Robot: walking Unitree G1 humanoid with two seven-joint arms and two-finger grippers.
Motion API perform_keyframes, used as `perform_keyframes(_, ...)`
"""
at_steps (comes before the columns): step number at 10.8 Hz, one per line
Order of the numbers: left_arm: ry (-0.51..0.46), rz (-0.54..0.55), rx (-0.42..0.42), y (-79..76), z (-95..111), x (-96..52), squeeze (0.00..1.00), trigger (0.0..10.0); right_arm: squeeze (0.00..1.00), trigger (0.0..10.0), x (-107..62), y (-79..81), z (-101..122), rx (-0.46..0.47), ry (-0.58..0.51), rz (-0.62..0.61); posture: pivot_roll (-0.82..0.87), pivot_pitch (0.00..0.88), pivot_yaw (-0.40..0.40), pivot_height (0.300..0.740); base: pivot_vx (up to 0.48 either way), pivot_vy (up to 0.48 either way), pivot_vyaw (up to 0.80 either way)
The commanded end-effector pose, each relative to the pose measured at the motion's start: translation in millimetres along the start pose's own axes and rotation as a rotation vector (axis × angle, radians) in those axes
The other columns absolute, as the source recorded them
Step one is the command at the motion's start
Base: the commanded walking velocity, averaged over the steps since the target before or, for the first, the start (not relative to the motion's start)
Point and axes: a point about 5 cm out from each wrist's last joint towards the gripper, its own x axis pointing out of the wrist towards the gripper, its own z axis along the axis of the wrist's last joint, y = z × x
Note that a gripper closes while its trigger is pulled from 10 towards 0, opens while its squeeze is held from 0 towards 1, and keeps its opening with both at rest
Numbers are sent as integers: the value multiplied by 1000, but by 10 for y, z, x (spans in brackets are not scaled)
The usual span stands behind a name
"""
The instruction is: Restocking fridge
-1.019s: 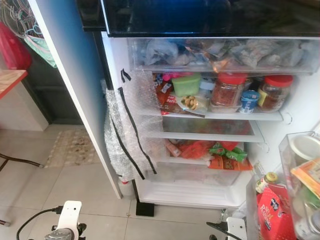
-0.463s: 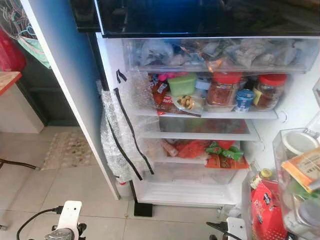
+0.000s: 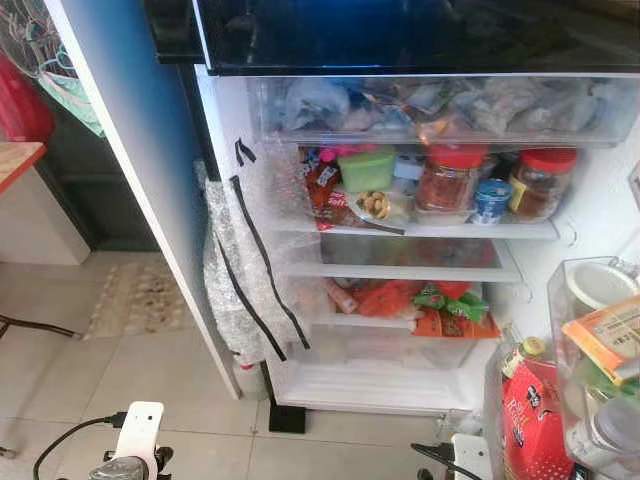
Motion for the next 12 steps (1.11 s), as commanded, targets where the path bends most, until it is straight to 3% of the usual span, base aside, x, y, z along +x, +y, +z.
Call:
perform_keyframes(1,4,8,19,51,3,-6,0,10000,0,10000,-1,-7,-2,8,1,1,5,0,33,740,0,0,0)
perform_keyframes(7,4,7,21,53,4,-7,0,10000,0,10000,-16,146,73,140,-95,236,6,0,34,740,0,-269,0)
perform_keyframes(12,4,5,21,50,6,-6,0,10000,0,10000,-17,133,63,125,-81,243,6,0,32,740,0,-271,0)
